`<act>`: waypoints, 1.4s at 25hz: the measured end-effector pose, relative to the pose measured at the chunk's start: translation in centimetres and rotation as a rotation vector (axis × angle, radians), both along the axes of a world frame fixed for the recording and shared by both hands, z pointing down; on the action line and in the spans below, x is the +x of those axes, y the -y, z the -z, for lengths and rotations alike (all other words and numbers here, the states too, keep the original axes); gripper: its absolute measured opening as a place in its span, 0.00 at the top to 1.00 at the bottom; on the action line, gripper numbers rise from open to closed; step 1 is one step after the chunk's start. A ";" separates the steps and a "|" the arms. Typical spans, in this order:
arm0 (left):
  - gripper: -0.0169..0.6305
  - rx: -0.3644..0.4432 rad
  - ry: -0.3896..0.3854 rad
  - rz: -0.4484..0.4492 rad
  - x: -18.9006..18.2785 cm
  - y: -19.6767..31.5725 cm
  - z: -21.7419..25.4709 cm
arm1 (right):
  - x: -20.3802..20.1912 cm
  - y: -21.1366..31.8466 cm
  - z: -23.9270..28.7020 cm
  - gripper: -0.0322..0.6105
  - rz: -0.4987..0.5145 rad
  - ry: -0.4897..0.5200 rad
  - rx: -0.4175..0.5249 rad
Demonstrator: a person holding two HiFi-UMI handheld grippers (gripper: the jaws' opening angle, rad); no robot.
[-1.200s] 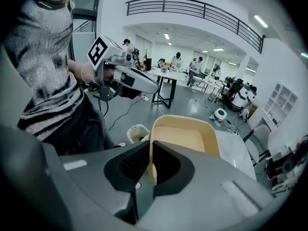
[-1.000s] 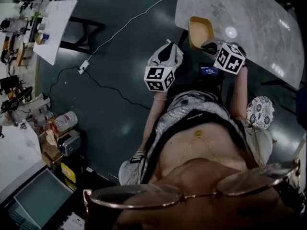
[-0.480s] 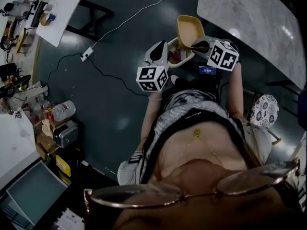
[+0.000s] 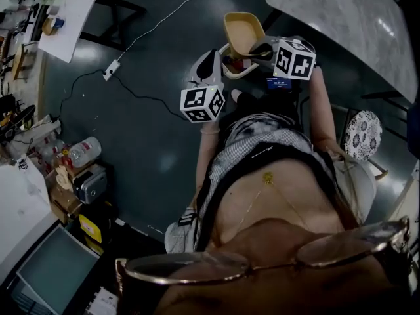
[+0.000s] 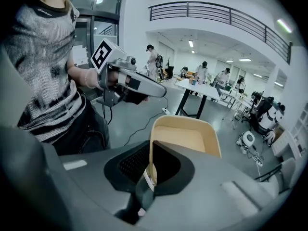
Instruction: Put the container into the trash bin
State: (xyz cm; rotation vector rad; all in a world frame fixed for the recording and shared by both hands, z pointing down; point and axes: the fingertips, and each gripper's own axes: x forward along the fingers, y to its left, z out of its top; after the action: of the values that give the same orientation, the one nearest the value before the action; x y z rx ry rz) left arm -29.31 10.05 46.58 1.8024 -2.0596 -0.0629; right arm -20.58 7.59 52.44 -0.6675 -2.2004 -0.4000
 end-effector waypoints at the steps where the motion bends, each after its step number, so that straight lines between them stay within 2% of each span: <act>1: 0.97 -0.002 -0.002 0.002 -0.1 -0.2 -0.1 | -0.2 -0.2 -0.4 0.88 0.006 -0.004 -0.006; 10: 0.97 -0.020 -0.048 0.017 0.0 -2.1 -1.5 | -1.7 -0.7 -6.4 0.88 0.032 -0.055 -0.041; 17: 0.97 -0.070 -0.070 0.064 -0.7 -3.5 -3.8 | -3.5 -0.8 -14.4 0.88 0.003 -0.137 -0.105; 26: 0.97 -0.133 -0.100 0.144 -1.8 -5.8 -5.7 | -5.2 -0.5 -25.5 0.88 -0.155 -0.293 -0.283; 35: 0.97 -0.179 -0.135 0.205 -2.2 -6.7 -7.6 | -4.4 -0.2 -32.3 0.88 -0.232 -0.435 -0.339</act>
State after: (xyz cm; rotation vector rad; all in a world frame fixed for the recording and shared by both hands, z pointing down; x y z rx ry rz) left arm -31.54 16.75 54.16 1.4393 -2.0752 -0.0540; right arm -24.99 7.75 84.69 -0.5993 -1.9070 0.2271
